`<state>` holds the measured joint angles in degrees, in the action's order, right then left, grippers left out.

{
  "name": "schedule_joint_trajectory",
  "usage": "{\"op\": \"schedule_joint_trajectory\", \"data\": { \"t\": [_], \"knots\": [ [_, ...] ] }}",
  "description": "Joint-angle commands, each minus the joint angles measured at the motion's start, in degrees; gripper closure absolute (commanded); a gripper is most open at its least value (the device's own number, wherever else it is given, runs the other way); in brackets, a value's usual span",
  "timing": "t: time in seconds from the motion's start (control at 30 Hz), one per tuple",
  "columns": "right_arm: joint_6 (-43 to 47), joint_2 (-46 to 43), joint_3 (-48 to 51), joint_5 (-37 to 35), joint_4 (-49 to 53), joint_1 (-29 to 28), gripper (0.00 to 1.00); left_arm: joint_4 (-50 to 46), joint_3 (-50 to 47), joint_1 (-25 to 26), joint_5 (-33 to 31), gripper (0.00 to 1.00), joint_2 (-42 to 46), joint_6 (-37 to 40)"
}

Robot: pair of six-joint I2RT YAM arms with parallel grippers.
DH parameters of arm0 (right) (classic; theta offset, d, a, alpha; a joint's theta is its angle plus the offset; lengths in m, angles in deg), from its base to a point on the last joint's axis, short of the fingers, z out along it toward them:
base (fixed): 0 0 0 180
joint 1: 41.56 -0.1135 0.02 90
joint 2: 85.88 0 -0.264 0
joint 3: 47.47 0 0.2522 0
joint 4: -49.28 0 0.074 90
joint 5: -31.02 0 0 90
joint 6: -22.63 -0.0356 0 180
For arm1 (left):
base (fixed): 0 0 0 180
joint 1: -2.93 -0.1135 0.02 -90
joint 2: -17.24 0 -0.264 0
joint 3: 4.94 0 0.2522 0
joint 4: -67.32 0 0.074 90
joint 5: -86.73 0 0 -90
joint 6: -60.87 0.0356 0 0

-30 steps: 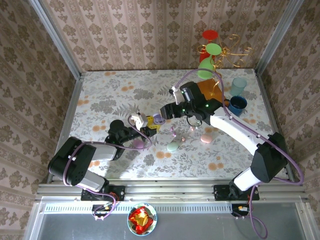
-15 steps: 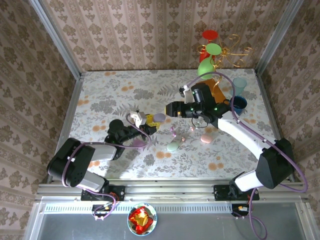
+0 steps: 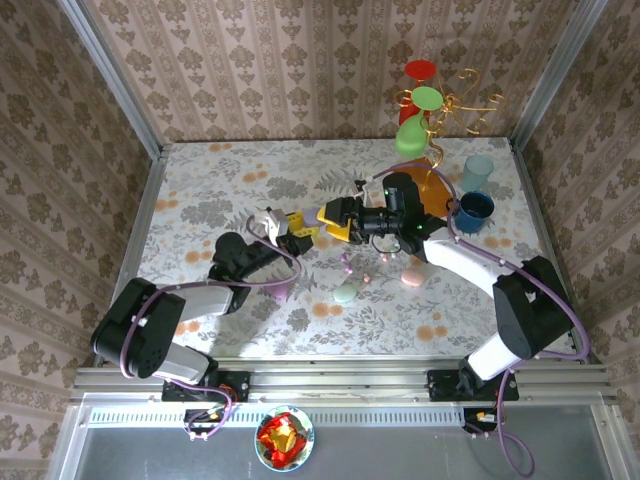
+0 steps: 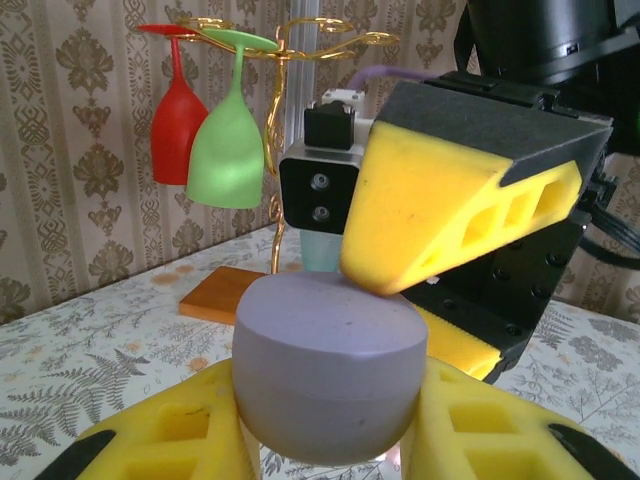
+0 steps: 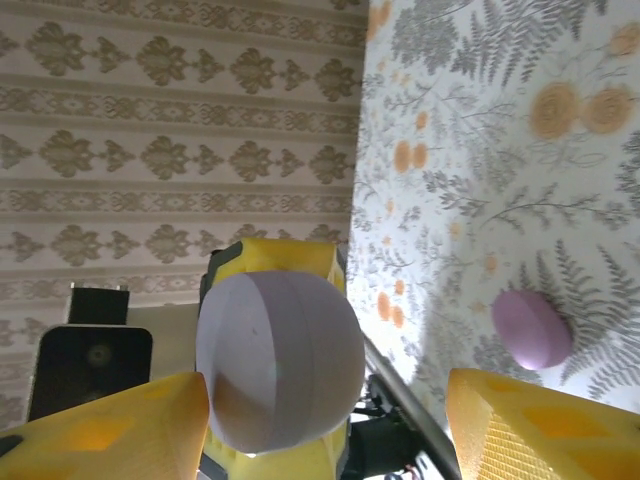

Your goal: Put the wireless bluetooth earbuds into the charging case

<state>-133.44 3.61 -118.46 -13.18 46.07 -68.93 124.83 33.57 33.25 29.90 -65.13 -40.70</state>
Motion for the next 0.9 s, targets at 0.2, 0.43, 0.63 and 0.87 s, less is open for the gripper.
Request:
{"op": "schedule_joint_trajectory", "data": {
  "t": [0.2, 0.43, 0.63, 0.87],
  "knots": [
    [-13.6, 3.4, 2.9, 3.9, -17.8, 0.1, 0.55, 2.6, 1.2, 0.6, -0.4, 0.91, 1.3, -1.0],
    [-13.7, 3.2, 4.4, 2.0, -17.4, 1.2, 0.76, 2.6, 0.1, 0.6, 0.2, 0.91, 2.1, 0.1],
    [-11.8, 3.1, 4.8, 0.0, -16.9, 1.8, 0.84, 2.2, -0.2, 0.5, 0.4, 0.68, 2.1, 0.7],
    [-4.3, 3.1, 7.2, -8.9, -7.9, 5.5, 0.84, -9.9, -0.4, -0.6, 1.5, 0.18, 7.1, 5.0]
  ]
}}
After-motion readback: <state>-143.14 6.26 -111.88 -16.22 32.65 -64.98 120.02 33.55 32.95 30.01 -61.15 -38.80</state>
